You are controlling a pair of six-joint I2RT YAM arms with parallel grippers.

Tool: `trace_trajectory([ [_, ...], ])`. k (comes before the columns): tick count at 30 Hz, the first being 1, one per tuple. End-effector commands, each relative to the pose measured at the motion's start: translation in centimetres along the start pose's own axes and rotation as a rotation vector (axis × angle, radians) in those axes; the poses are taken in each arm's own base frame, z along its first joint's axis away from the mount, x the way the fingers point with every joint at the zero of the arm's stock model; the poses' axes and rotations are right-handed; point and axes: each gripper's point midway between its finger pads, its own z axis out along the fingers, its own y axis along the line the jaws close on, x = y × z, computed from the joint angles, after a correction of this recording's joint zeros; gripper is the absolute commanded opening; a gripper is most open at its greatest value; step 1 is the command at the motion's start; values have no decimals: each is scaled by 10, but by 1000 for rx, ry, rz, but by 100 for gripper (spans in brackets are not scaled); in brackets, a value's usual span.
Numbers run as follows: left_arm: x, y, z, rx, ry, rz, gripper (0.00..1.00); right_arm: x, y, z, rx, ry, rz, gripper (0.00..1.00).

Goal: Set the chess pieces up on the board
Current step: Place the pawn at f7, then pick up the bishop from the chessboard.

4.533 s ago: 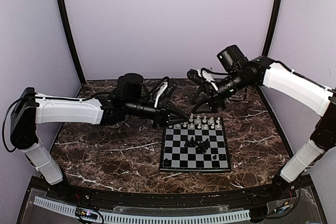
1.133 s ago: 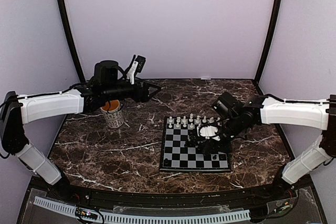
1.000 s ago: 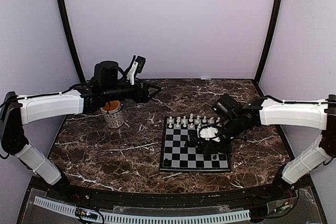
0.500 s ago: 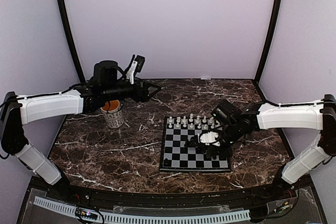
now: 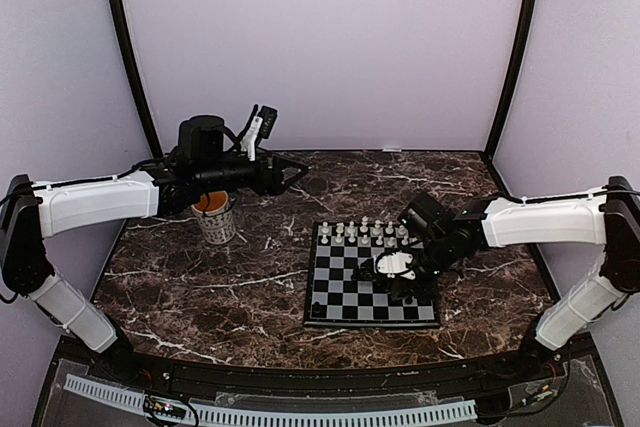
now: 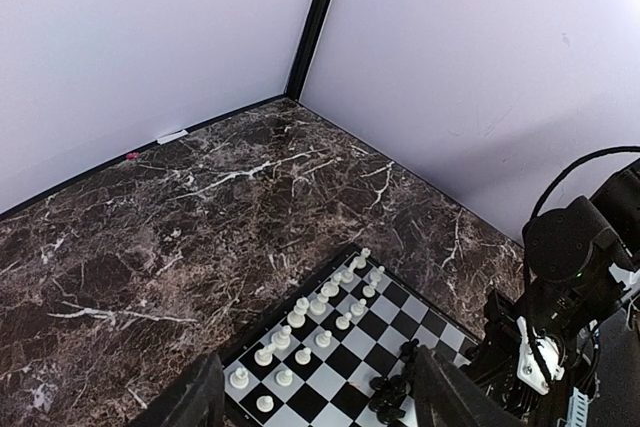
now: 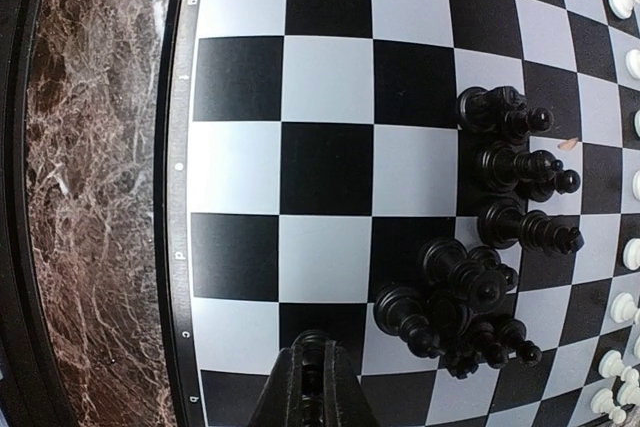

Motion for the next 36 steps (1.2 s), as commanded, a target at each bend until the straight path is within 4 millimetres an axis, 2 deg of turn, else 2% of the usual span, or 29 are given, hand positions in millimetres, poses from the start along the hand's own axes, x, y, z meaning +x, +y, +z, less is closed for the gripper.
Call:
trace_trajectory([
  [1,-19,-11,-2,43,-47,12,66,0,-1,7,5,4,9,6],
  [16,-18,-16,0,73,-39,8,66,2,2,8,-14,15,16,15],
  [25,-18,-17,0,83,-36,8,66,-12,3,-11,-25,-14,14,22],
  [31,-21,-19,-2,86,-41,10,66,-34,-13,-41,47,-69,-2,23],
  [36,-23,-19,-4,86,-46,13,66,-34,-28,-38,80,-50,12,24],
])
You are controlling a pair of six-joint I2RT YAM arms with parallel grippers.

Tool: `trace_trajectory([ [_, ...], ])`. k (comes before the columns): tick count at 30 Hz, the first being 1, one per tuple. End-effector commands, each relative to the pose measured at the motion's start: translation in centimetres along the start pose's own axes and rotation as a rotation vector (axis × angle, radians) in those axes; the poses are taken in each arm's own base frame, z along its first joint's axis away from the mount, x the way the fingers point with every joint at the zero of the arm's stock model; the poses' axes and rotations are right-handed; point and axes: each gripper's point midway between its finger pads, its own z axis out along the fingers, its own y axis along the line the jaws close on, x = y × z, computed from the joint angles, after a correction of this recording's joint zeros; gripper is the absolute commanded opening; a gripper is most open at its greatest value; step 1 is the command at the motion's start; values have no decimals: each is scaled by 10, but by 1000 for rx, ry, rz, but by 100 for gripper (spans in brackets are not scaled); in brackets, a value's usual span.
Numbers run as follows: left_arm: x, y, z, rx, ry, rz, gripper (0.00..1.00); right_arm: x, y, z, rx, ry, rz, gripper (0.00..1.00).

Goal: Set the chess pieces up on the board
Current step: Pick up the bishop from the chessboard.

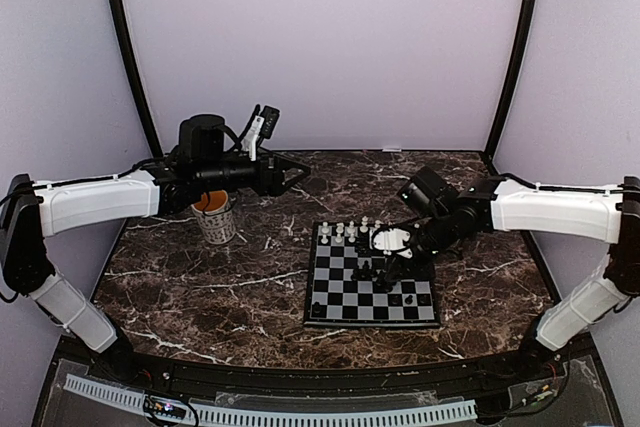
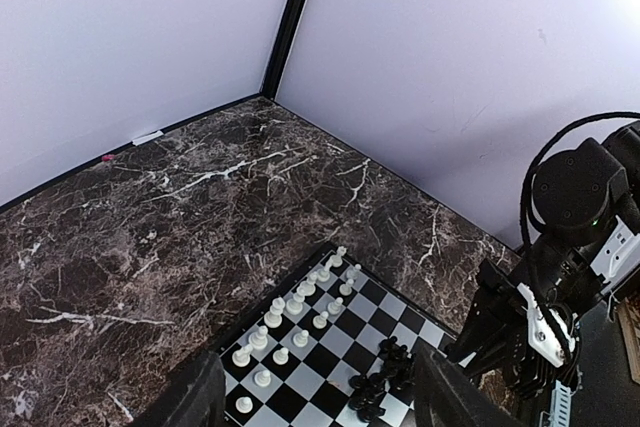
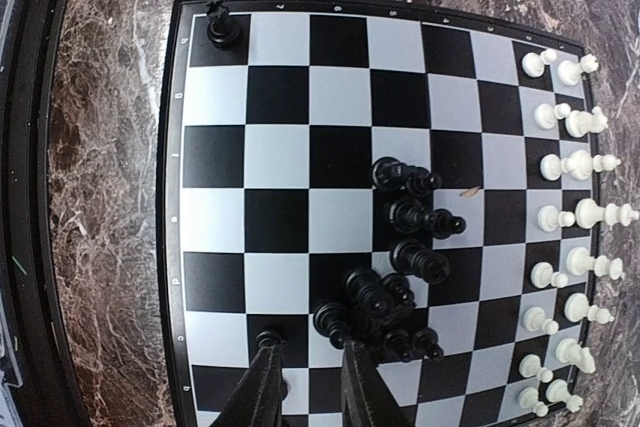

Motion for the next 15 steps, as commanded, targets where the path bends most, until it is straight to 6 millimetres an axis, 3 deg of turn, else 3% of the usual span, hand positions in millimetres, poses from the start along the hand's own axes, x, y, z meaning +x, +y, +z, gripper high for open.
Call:
trace_trajectory([
  [1,-22,-9,-4,24,-53,23,66,1,-11,2,27,21,12,25],
  [15,-23,-12,-4,40,-49,22,66,19,-18,29,22,102,44,27],
])
